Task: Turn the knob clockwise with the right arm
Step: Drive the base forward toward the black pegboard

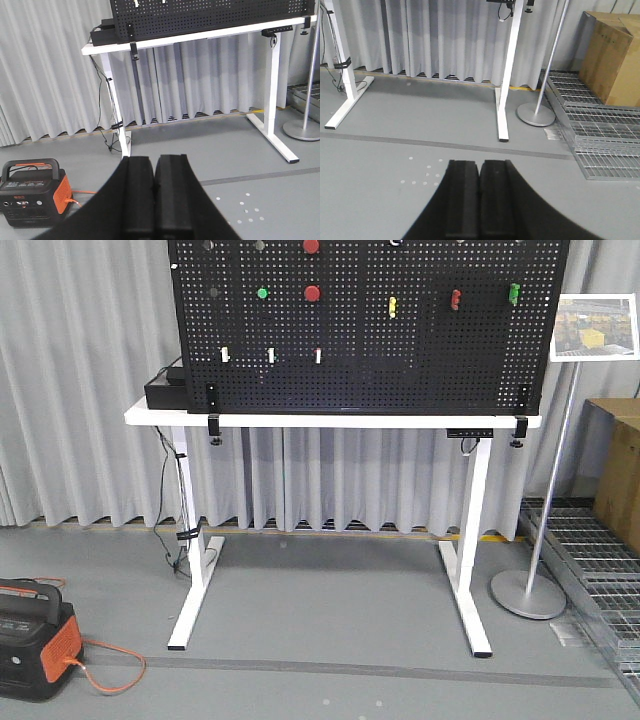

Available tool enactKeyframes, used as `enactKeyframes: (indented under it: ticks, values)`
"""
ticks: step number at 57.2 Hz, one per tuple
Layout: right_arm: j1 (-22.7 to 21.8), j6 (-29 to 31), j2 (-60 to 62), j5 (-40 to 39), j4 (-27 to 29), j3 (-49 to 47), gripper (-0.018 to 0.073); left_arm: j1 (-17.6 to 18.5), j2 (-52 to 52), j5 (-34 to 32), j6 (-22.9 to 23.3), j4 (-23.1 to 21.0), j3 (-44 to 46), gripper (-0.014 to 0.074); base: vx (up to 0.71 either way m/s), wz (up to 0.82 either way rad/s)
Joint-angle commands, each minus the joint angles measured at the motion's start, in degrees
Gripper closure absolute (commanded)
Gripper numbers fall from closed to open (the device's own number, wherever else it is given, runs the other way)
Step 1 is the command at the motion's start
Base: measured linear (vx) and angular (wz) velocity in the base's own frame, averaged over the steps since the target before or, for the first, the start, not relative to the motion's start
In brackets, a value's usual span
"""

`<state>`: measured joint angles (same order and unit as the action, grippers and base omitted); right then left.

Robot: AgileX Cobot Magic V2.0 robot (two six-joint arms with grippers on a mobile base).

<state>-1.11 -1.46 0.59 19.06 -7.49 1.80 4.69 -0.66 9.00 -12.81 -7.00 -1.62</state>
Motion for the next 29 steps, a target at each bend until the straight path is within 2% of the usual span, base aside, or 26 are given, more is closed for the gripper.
enactKeyframes:
  ticks: [1, 29]
  values:
    - [-0.2, 0.4, 0.7, -4.3, -0.7, 0.4, 0.0564, 0.4, -1.0, -4.9, 0.1, -0.3, -1.9, 0.0603, 0.00, 0.00]
    - [-0.2, 0.5, 0.7, -4.3, -0.7, 0.4, 0.0564, 0.4, -1.0, -4.9, 0.1, -0.3, -1.9, 0.0603, 0.00, 0.00]
